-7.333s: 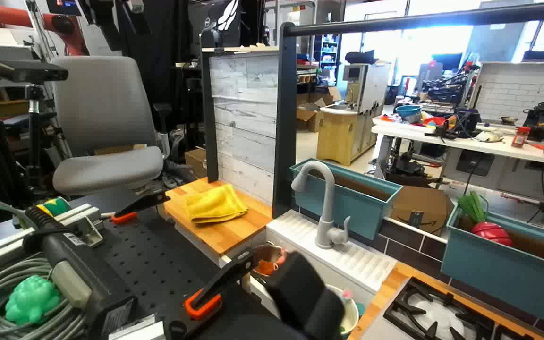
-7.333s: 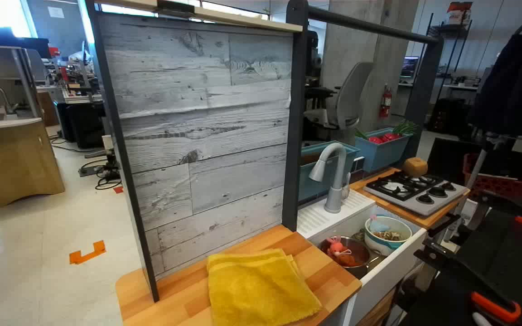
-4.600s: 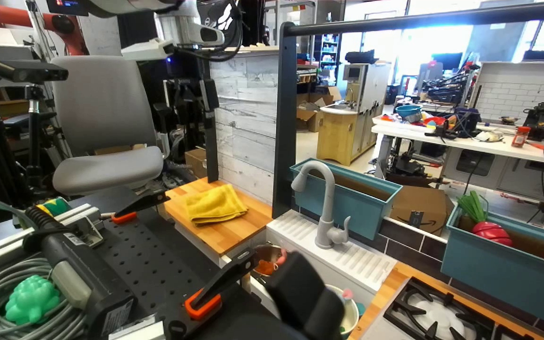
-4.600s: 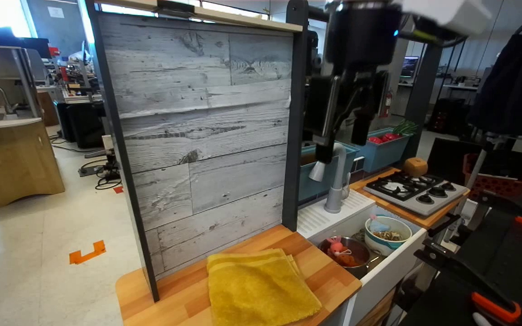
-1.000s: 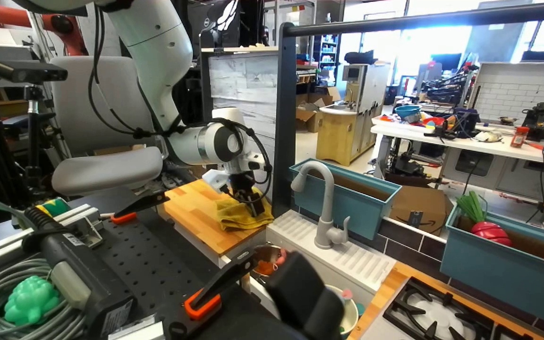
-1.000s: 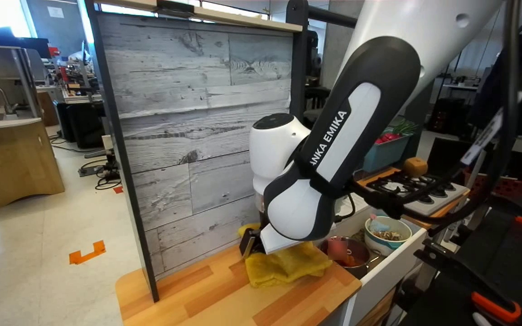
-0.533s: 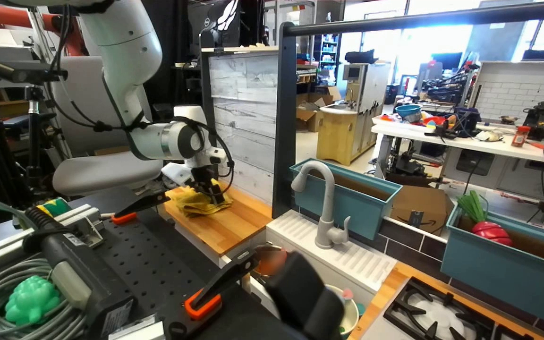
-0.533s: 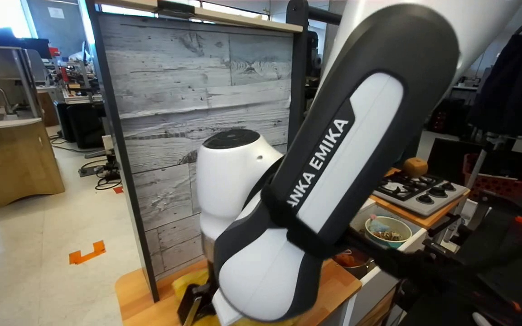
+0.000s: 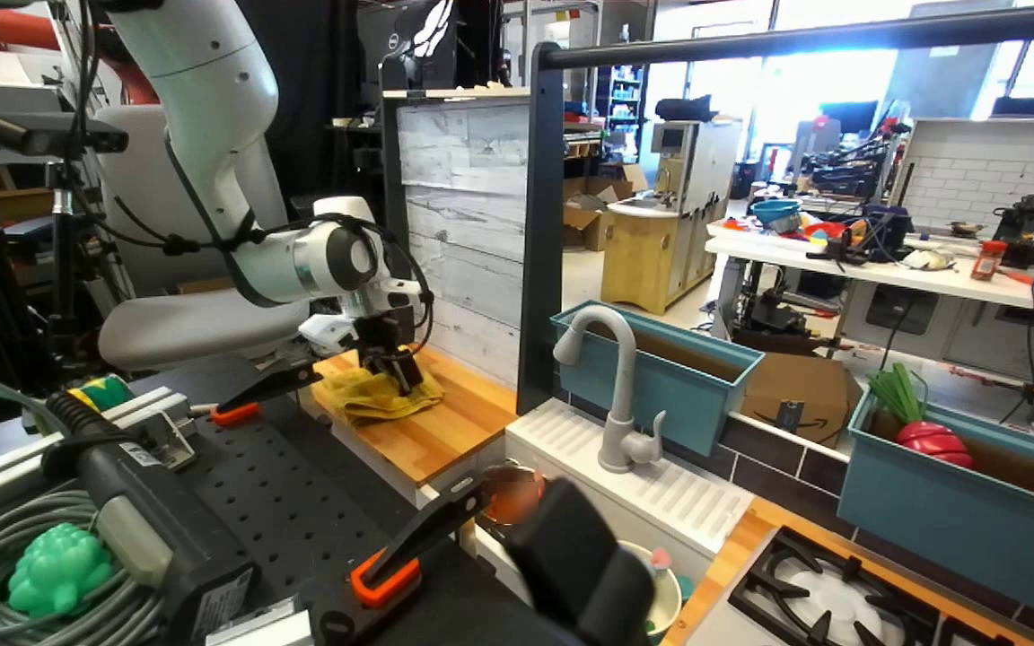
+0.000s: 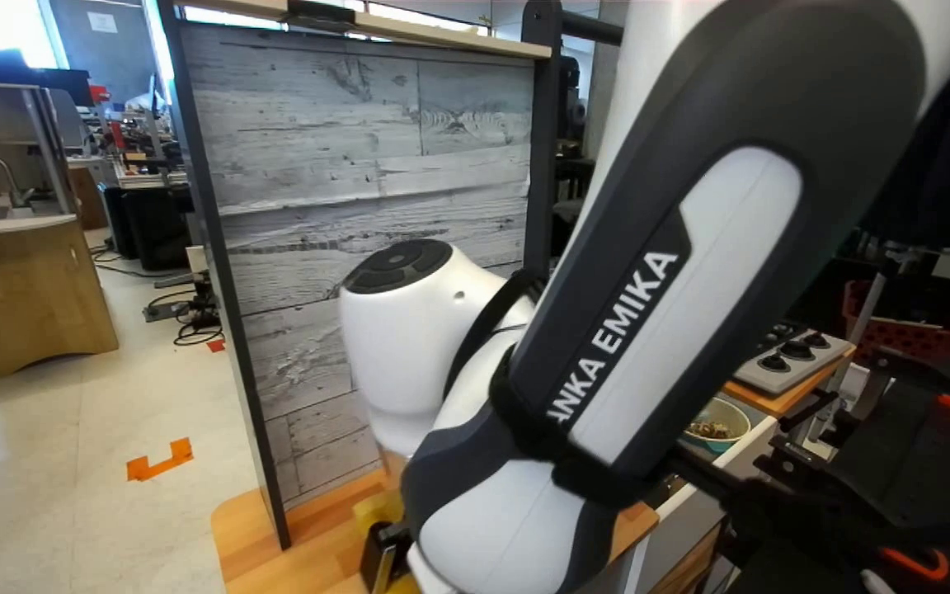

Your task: Wipe the counter with the towel, then remove the plushies from the sink and put some of them on the counter and some on the stove

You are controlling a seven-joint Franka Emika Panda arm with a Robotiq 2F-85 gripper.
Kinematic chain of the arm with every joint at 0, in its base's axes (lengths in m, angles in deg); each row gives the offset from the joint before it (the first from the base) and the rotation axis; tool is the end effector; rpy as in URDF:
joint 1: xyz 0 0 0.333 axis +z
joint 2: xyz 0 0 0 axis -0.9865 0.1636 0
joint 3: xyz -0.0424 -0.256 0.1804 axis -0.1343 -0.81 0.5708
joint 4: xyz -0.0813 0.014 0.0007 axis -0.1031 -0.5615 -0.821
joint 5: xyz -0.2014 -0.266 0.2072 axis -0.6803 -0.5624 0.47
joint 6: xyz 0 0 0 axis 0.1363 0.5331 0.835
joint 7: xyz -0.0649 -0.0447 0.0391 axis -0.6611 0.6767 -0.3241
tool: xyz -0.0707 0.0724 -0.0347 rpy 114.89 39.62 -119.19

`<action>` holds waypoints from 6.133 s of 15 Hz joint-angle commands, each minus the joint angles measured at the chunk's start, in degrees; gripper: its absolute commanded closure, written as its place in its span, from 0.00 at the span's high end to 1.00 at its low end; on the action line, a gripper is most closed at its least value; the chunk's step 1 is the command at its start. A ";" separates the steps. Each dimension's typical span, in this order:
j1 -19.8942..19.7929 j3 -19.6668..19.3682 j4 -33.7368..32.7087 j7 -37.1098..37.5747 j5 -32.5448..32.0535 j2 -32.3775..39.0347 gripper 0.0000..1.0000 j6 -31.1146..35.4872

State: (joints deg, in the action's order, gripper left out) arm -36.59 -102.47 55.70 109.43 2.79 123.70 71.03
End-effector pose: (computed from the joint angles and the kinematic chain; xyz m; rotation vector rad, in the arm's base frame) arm 0.5342 0.3268 -0.0566 2.9444 -0.0081 0.1400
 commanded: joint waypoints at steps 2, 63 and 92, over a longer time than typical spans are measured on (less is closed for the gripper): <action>0.14 -7.75 7.33 4.81 -1.55 -1.27 1.00 -1.02; -2.83 -7.32 4.50 4.63 10.12 3.85 1.00 11.66; -1.32 1.57 11.39 -7.40 8.14 -0.46 1.00 17.00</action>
State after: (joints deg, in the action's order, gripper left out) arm -38.73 -106.97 67.74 104.46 11.58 122.30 86.10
